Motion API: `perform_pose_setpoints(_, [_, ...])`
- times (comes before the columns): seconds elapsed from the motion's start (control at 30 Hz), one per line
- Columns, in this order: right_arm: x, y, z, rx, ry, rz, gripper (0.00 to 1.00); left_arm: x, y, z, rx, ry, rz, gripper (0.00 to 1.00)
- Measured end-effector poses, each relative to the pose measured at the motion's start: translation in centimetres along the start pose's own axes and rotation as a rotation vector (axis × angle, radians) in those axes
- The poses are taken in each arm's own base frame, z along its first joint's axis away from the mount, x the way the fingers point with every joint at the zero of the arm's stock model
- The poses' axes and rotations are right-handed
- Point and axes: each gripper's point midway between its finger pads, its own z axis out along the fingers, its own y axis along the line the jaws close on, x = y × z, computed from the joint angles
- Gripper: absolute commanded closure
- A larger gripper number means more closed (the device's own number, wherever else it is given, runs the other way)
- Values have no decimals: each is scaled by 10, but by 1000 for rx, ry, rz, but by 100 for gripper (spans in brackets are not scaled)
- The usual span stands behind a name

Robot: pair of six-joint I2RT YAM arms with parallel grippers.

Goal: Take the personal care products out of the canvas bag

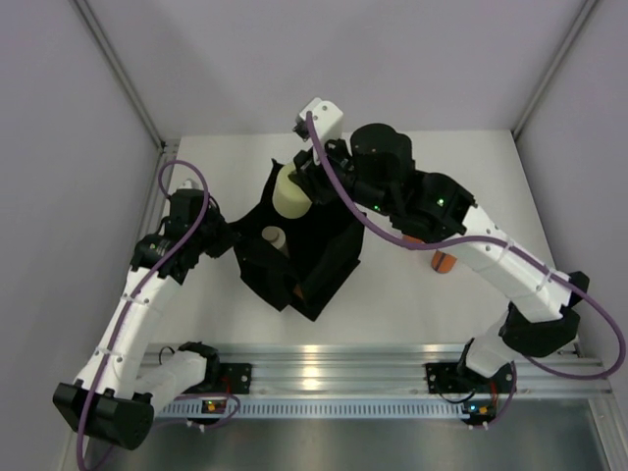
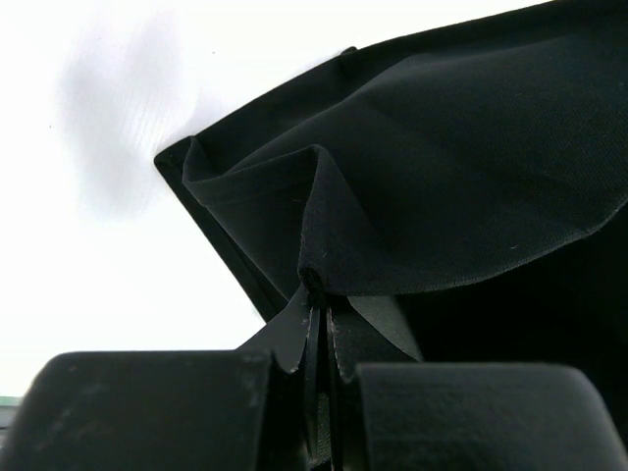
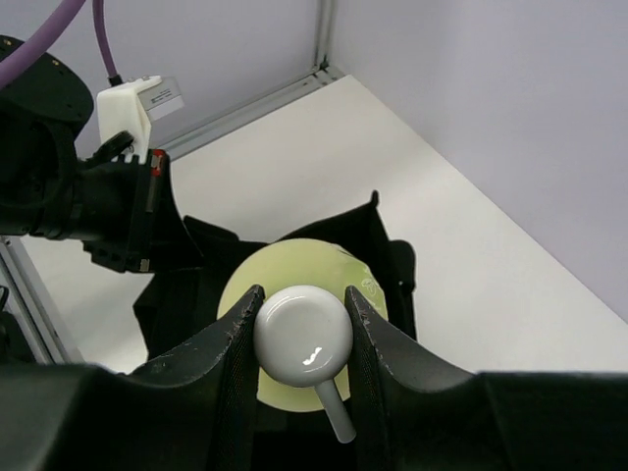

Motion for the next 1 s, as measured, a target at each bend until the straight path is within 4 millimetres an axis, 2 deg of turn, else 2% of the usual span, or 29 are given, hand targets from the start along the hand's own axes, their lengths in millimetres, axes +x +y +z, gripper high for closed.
perform_pose_setpoints(0.37, [-17, -44, -48, 195, -21, -16, 100, 0, 0, 0, -2, 1, 0, 100])
perform_pose_setpoints(0.73, [-44, -100, -112, 456, -95, -17, 100, 0, 0, 1, -6, 6, 1, 100])
perform_pose_setpoints(0.83, [-40, -120, -122, 521, -93, 4, 100, 0, 0, 2, -9, 8, 1, 100])
perform_pose_setpoints(1.0, [-8, -159, -133, 632, -40, 65, 100, -3, -3, 0, -5, 5, 10, 100])
